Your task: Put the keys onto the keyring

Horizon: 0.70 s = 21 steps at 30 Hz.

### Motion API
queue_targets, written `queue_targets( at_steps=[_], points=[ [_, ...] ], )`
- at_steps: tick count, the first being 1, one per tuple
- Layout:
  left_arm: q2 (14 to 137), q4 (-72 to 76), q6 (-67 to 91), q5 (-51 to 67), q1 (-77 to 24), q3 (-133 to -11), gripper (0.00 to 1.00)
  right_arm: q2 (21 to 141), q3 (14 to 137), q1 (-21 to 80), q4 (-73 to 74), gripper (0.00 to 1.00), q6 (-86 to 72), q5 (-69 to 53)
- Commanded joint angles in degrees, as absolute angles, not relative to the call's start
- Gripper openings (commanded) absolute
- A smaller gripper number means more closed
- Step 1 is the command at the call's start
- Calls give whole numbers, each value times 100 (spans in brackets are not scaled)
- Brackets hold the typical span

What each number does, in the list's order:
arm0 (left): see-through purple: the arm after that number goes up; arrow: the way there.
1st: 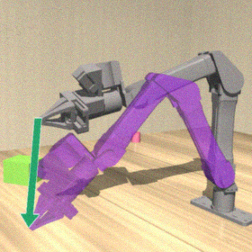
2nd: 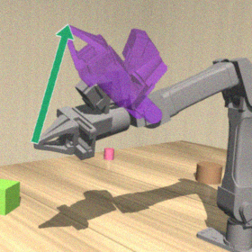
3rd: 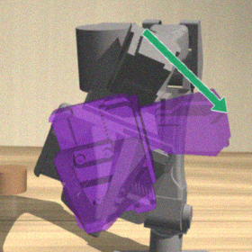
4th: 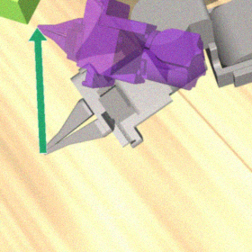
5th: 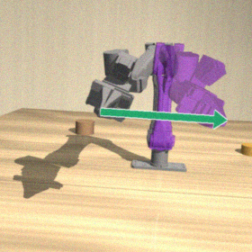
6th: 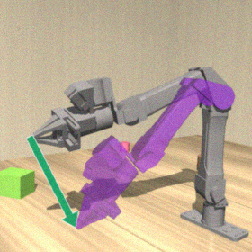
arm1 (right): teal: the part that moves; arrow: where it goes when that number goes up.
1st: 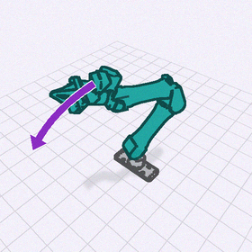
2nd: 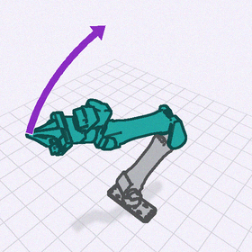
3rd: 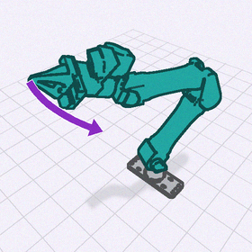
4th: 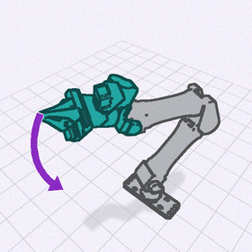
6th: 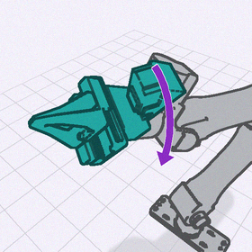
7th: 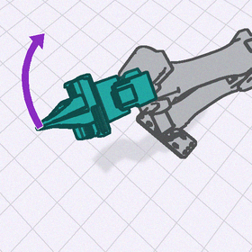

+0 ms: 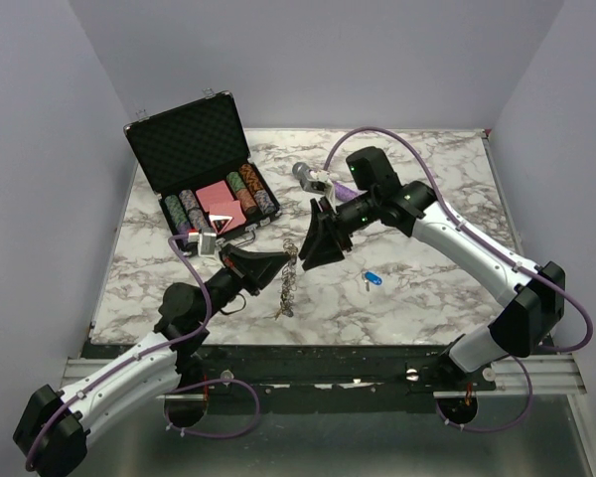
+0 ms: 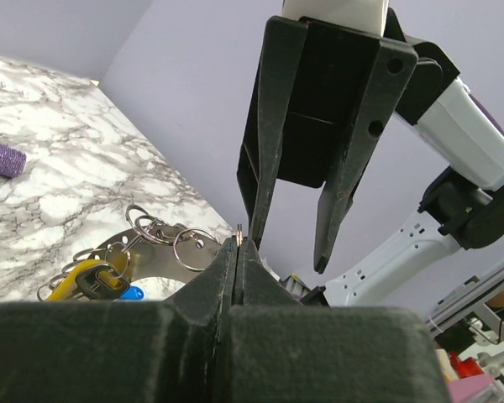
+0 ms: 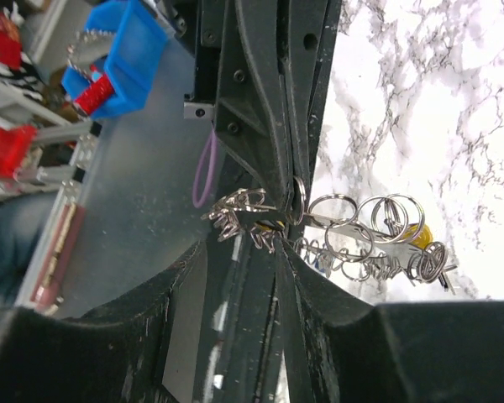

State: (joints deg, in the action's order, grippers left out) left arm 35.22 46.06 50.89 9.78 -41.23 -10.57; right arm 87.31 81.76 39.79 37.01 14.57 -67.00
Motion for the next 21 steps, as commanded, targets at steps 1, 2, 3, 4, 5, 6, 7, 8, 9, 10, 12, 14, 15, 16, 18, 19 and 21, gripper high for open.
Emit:
queue_targets(
  at_steps=[1, 2, 3, 4, 5, 6, 7, 8, 9, 10, 12, 14, 15, 16, 18, 19, 21],
  points=[
    [3384, 4324, 5370, 808, -4096, -1380, 0, 8613, 8182, 3982, 2971, 46, -235, -6548],
    [3375, 4342, 5283, 843, -4104, -1380, 0, 8622, 8217, 3990, 2945, 46, -359, -6504],
    [3358, 4307, 5187, 887, -4096, -1389, 0, 8631, 8253, 3990, 2927, 46, -500, -6478],
    [3331, 4263, 5064, 905, -4096, -1406, 0, 8631, 8270, 3990, 2892, 45, -640, -6425],
    [3322, 4271, 4941, 966, -4096, -1406, 0, 8640, 8297, 3990, 2883, 45, -763, -6364],
    [3322, 4289, 4844, 1063, -4078, -1398, 0, 8640, 8314, 3990, 2874, 45, -913, -6276],
    [3331, 4289, 4808, 1133, -4043, -1397, 0, 8648, 8341, 3973, 2865, 44, -992, -6180],
    [3348, 4315, 4825, 1221, -3991, -1389, 0, 8648, 8358, 3964, 2865, 44, -1063, -6022],
    [3349, 4385, 4877, 1283, -3955, -1371, 0, 8640, 8358, 3938, 2865, 44, -1150, -5925],
    [3357, 4473, 4913, 1327, -3912, -1354, 0, 8622, 8358, 3911, 2865, 44, -1230, -5811],
    [3358, 4517, 5097, 1362, -3850, -1345, 0, 8613, 8376, 3867, 2839, 44, -1457, -5705],
    [3392, 4526, 5264, 1415, -3806, -1380, 0, 8613, 8394, 3850, 2821, 44, -1616, -5748],
    [3419, 4518, 5343, 1450, -3797, -1397, 0, 8605, 8376, 3850, 2778, 45, -1704, -5757],
    [3436, 4518, 5405, 1485, -3797, -1432, 0, 8587, 8332, 3850, 2699, 45, -1801, -5792],
    [3489, 4526, 5458, 1581, -3797, -1485, 0, 8561, 8227, 3850, 2541, 45, -1898, -5836],
    [3507, 4544, 5432, 1643, -3788, -1520, 0, 8561, 8200, 3841, 2523, 46, -1898, -5853],
    [3507, 4483, 5178, 1827, -3779, -1590, 0, 8578, 8209, 3841, 2540, 46, -1829, -5915]
  ],
)
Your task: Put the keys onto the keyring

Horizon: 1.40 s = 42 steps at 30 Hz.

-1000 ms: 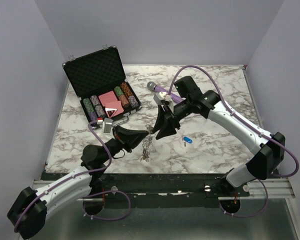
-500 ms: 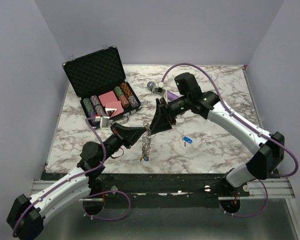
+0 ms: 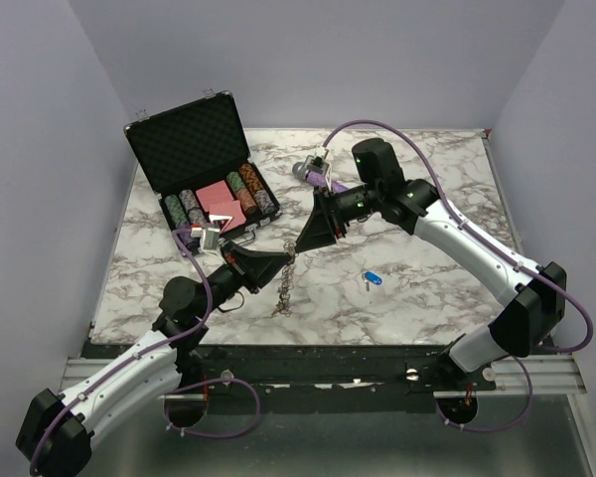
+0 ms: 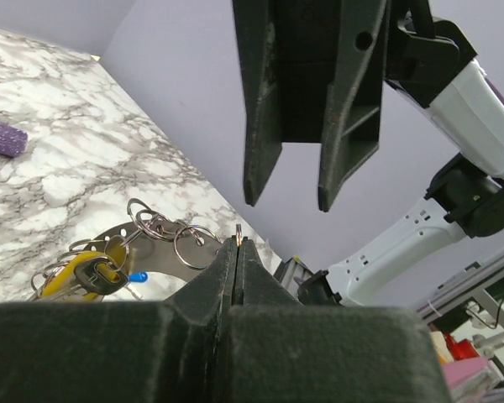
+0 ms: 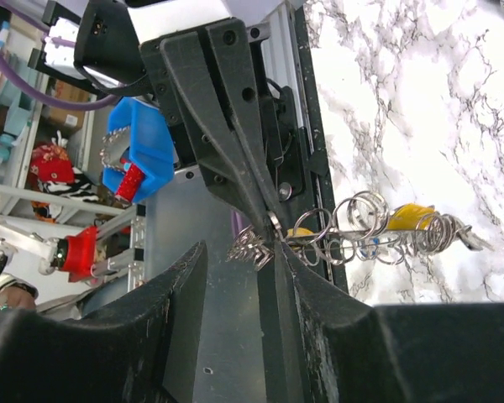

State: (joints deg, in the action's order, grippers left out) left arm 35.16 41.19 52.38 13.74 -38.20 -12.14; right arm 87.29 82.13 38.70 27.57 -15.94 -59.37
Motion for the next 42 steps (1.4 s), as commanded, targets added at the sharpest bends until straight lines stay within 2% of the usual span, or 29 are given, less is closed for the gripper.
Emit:
queue_targets(
  at_steps=[1, 6, 12, 17, 24, 29, 42],
  points=[
    [3489, 4335, 4994, 1976, -3779, -1652, 0, 8596, 8244, 3850, 2566, 46, -1732, -5959],
    [3524, 3711, 3747, 3372, -3569, -2064, 0, 8745, 8726, 3771, 3679, 50, -181, -6178],
    [3586, 1804, 1271, 4806, -3516, -2873, 0, 8710, 9281, 3683, 5482, 51, 2738, -6697],
    [3621, 1213, -621, 5195, -3516, -3032, 0, 8438, 8834, 3709, 6108, 52, 4882, -6864],
    [4122, 1204, -1634, 5230, -3507, -3278, 0, 8560, 8605, 3709, 7258, 55, 8162, -6987],
    [4341, 1529, -1652, 5229, -3507, -3173, 0, 8815, 8631, 3709, 7093, 56, 8148, -6900],
    [4561, 2144, -186, 4685, -3507, -3129, 0, 8991, 8754, 3779, 5678, 47, 5951, -6399]
  ],
)
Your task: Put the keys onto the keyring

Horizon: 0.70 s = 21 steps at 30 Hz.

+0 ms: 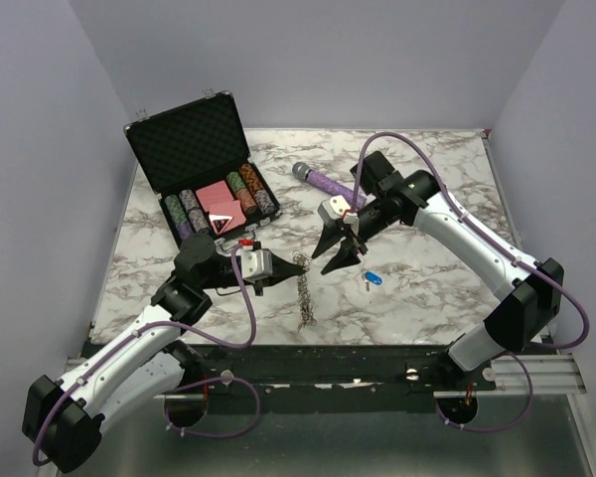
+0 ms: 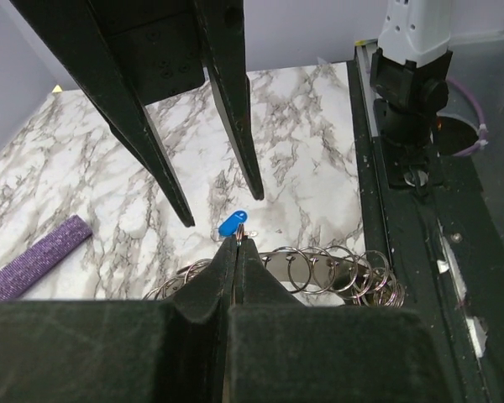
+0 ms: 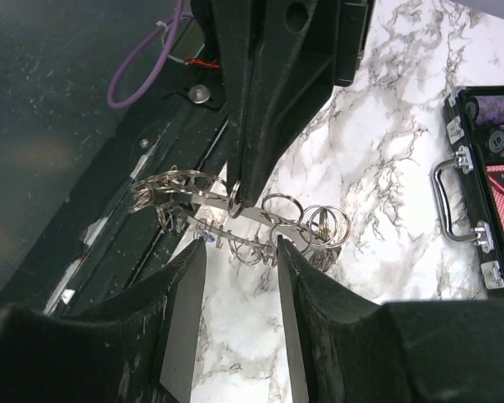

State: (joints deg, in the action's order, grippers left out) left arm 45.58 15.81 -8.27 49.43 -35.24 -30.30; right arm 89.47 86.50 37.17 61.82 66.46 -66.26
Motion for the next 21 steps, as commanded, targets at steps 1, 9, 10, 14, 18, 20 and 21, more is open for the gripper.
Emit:
queue_targets(
  at_steps=[1, 9, 10, 14, 18, 20, 21],
  points=[
    [4544, 2127, -106, 4624, -3507, -3120, 0, 8991, 8763, 3805, 5660, 46, 5881, -6381],
    [4509, 2049, 299, 4228, -3507, -3111, 0, 9018, 8815, 4016, 5493, 41, 5502, -6293],
    [4509, 2030, 290, 4201, -3507, -3129, 0, 9026, 8850, 4051, 5502, 40, 5493, -6293],
    [4517, 1960, 308, 4131, -3507, -3146, 0, 9053, 8894, 4096, 5467, 36, 5397, -6284],
    [4474, 1951, 316, 4026, -3507, -3129, 0, 9070, 8859, 4131, 5344, 32, 5221, -6223],
    [4474, 1934, 334, 3990, -3507, -3129, 0, 9079, 8851, 4148, 5265, 29, 5124, -6240],
    [4474, 1934, 351, 3964, -3507, -3129, 0, 9097, 8842, 4157, 5221, 28, 5046, -6232]
  ],
)
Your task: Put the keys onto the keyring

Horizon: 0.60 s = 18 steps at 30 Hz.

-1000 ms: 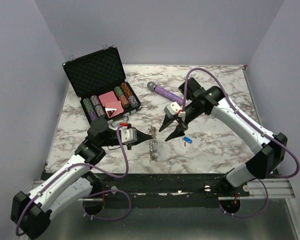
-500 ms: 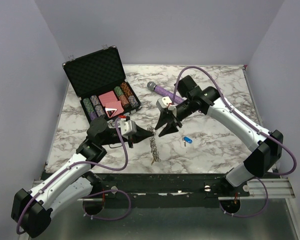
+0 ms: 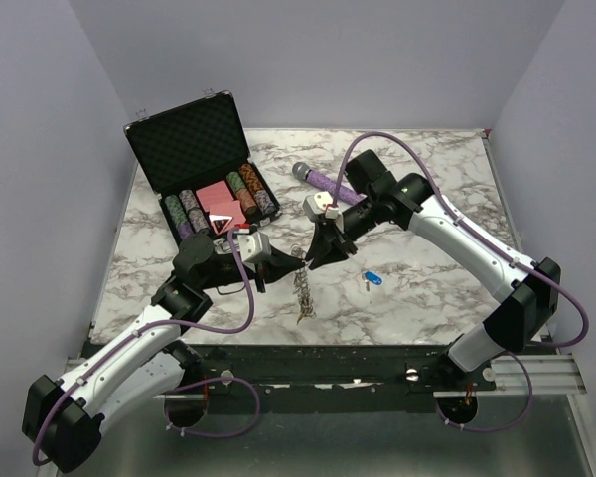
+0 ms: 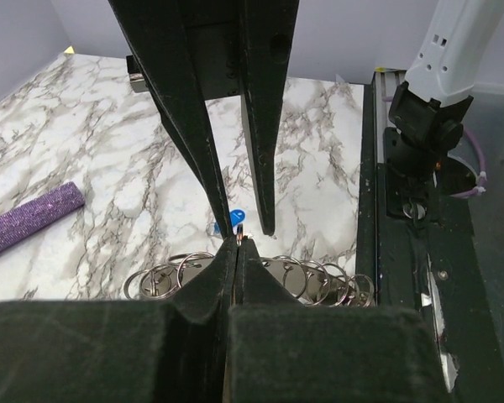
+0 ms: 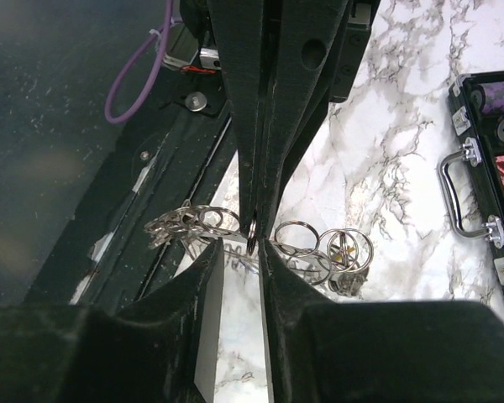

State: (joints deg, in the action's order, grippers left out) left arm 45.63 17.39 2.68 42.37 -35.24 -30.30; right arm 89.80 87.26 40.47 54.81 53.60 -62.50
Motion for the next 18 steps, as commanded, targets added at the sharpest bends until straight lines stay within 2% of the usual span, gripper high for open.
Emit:
queue_targets(
  at_steps=[1, 11, 18],
  points=[
    [4465, 1916, 360, 3938, -3507, -3146, 0, 9097, 8850, 4175, 5203, 27, 5001, -6223],
    [4403, 1688, 527, 3613, -3516, -3226, 0, 9097, 8736, 4245, 4685, 23, 4281, -5889],
    [4368, 1661, 668, 3489, -3516, -3243, 0, 9079, 8692, 4236, 4544, 9, 4157, -5774]
  ],
)
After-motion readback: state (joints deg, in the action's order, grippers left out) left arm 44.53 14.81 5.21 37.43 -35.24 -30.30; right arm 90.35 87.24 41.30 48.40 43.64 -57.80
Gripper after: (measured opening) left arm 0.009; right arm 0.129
